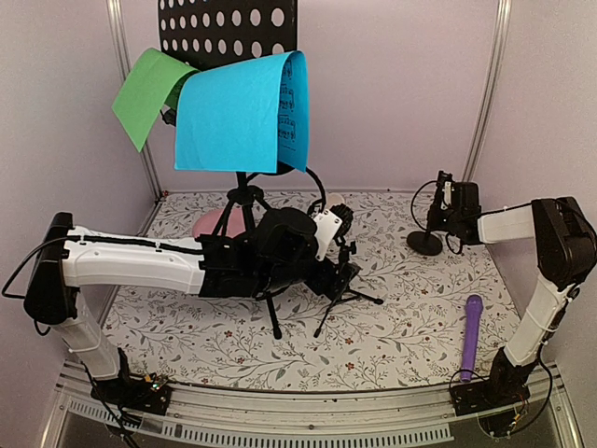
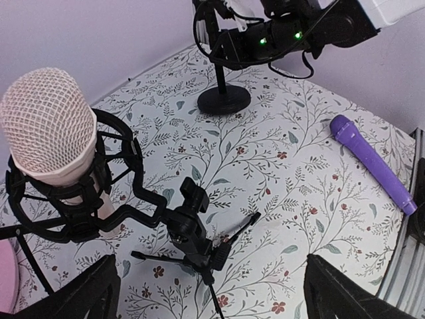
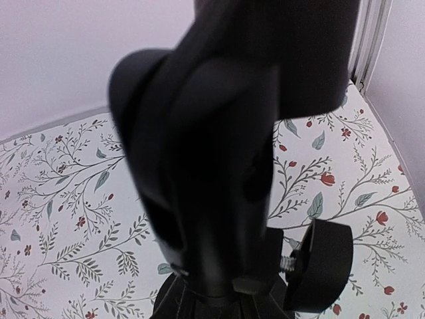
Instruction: Pack up the instrument practice props
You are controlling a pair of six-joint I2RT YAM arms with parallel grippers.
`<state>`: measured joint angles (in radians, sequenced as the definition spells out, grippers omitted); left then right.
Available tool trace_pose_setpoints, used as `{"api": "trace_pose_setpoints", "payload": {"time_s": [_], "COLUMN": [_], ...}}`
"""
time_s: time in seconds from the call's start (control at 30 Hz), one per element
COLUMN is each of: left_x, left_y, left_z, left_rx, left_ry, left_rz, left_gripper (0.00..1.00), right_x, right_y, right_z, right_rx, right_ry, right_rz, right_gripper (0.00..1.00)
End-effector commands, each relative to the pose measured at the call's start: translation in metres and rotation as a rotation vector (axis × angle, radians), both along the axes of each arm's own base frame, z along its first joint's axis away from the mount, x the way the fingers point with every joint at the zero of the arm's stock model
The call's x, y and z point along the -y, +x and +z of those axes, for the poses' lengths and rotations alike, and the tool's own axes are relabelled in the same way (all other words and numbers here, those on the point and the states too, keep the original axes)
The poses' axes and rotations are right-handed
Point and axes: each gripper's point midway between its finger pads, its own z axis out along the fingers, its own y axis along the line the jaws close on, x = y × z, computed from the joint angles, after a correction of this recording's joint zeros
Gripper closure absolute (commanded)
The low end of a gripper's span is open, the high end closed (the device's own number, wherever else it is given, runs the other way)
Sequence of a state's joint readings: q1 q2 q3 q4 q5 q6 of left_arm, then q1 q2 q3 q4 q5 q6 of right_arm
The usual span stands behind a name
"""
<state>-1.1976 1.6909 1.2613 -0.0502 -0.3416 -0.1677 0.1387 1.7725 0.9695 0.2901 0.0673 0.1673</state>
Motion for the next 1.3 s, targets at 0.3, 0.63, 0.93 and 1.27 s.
{"api": "trace_pose_setpoints", "payload": {"time_s": [0.3,0.63,0.93,1.27], "left_x": [-0.004,-0.008,-0.012,-0.016], "left_y": [-0.001,-0.003,-0.005,0.002], "left_z": [0.013,0.012,0.009,0.005], "left_rx": [0.030,0.027,0.017,0.022], "left_ry": [-0.039,-0.037,-0.051,-0.028], "left_rz": [-0.003,-0.009,-0.005,0.040], "left_gripper": [0.03,0.02,0.02,0.01], "right_x": [-0.027,-0.028,-0.034,-0.045], "right_y": [-0.021,-0.047,-0.067,-0.122], "right_z": [-0.011,-0.016,0.005,0.042], "right_rx": [0.044,0.064,0.070,0.011], "right_ry": [0.052,0.101,0.074,0.157], "right_rz": [-0.137,-0.179,-0.142,-0.125], "right_gripper": [0.66,0.33,0.00,0.01]}}
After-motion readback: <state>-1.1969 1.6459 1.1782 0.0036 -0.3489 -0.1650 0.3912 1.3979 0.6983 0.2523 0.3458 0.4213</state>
